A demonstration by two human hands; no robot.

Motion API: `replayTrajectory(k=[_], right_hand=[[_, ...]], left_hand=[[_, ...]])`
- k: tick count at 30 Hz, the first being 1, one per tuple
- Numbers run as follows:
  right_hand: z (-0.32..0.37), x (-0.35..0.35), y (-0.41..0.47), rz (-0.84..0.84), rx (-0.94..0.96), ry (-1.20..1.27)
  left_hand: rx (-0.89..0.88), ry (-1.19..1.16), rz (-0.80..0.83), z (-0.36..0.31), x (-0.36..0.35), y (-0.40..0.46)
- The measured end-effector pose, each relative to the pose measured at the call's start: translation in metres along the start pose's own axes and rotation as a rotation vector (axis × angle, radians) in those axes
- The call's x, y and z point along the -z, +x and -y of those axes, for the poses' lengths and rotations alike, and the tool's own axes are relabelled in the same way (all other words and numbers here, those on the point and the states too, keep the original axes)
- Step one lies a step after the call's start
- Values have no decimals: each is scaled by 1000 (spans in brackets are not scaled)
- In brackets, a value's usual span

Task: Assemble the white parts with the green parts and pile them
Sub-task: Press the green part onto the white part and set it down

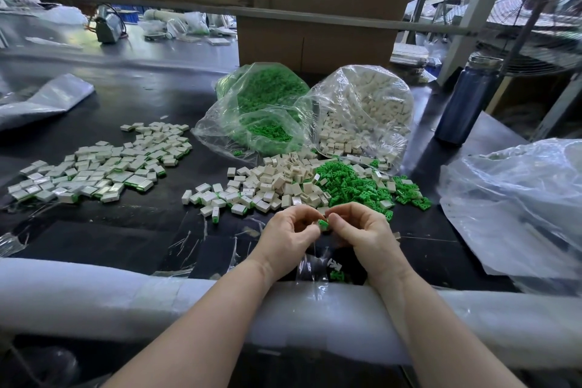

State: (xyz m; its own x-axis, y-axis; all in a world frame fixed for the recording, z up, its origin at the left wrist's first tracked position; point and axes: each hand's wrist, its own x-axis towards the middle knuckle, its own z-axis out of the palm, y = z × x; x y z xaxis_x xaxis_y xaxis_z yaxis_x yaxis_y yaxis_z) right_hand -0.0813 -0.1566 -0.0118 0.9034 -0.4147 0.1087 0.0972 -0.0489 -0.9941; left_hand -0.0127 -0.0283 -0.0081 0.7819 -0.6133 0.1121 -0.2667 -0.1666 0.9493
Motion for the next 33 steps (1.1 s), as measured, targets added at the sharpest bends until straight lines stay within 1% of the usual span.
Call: replayTrajectory(k=[3,5,7,15,19,22,26,30,33], right_hand=[[-1,-2,1,99,-44,-6],[-1,-2,1,172,-51,-59],[-1,-2,2,209,-53,-81],[-6,3,3,224,-93,10],[-4,1,2,270,-83,6],[-4,1,1,268,-91,-7],[-3,1,1,255,-79,3],[-3,1,1,247,-87,11],[-2,0,1,242,-103,15]], left_hand=[[-35,21,25,-1,-1,0],[-36,30,54,-2,-1,1],[-48,47,56,-2,-1,0],[-97,74,110,0,-2,-1],[-99,96,126,0,-4,-1],[-95,90,137,0,-4,-1],[-99,77,120,-1,-3,-1],[-68,-18,99,-2,-1,0],[-80,12,110,-1,0,-1]])
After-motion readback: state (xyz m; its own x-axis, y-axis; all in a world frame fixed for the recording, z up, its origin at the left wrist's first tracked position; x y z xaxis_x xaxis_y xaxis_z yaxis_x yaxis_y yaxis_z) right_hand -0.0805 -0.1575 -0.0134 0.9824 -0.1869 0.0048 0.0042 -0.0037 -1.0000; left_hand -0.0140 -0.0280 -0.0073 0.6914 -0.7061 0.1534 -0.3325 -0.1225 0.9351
